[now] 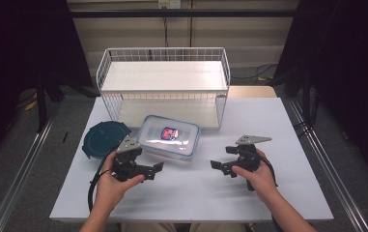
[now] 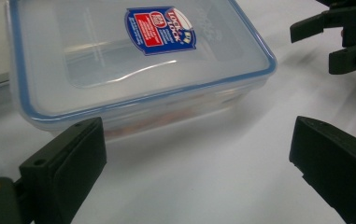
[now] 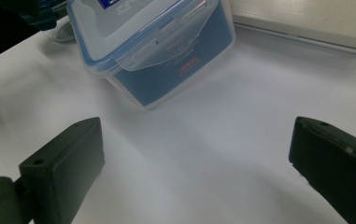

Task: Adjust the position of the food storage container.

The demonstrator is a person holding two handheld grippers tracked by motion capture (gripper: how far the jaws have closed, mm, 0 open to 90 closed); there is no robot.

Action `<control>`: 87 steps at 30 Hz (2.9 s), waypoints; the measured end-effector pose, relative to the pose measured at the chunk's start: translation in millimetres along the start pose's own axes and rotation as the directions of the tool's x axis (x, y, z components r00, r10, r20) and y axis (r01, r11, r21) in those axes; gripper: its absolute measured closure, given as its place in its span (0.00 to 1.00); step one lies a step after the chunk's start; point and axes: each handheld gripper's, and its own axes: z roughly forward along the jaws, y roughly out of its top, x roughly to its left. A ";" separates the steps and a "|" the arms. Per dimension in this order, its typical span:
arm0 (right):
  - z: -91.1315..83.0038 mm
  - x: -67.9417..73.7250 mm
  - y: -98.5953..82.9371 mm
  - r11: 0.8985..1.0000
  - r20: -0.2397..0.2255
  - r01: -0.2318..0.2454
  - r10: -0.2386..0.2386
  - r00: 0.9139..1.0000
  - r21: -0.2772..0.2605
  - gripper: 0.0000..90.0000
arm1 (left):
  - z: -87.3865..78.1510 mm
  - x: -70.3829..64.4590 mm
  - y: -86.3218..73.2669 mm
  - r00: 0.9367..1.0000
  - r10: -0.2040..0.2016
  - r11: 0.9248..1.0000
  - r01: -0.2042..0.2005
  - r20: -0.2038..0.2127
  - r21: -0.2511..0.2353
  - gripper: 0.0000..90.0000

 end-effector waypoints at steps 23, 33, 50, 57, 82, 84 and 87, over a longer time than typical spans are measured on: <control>18.7 8.7 18.9 0.984 -0.069 -0.170 0.166 0.984 -0.050 0.22 | 4.7 12.1 11.8 1.000 -0.006 1.000 0.006 -0.023 0.011 0.05; 40.8 14.0 31.2 0.970 -0.067 -0.240 0.237 0.969 -0.049 0.26 | 6.7 15.5 13.9 0.999 -0.003 1.000 0.004 -0.036 0.012 0.05; 66.6 12.6 32.7 0.916 -0.094 -0.391 0.382 0.919 -0.093 0.33 | 5.0 17.5 14.9 0.999 -0.014 1.000 0.013 -0.046 -0.004 0.06; 66.0 12.0 26.5 0.878 -0.146 -0.463 0.445 0.884 -0.122 0.49 | 4.5 17.8 15.3 0.999 -0.009 1.000 0.009 -0.046 -0.004 0.06; 51.6 12.8 18.1 0.771 -0.266 -0.628 0.586 0.766 -0.111 0.67 | -0.2 26.0 22.0 0.997 -0.035 0.999 0.034 -0.066 -0.015 0.06; 49.9 14.8 18.8 0.773 -0.267 -0.625 0.583 0.767 -0.107 0.67 | -0.7 27.8 23.0 0.997 -0.043 0.999 0.042 -0.069 -0.015 0.06; 47.4 17.1 17.5 0.777 -0.264 -0.622 0.582 0.769 -0.097 0.67 | -1.7 31.0 25.9 0.996 -0.046 0.999 0.045 -0.074 -0.012 0.06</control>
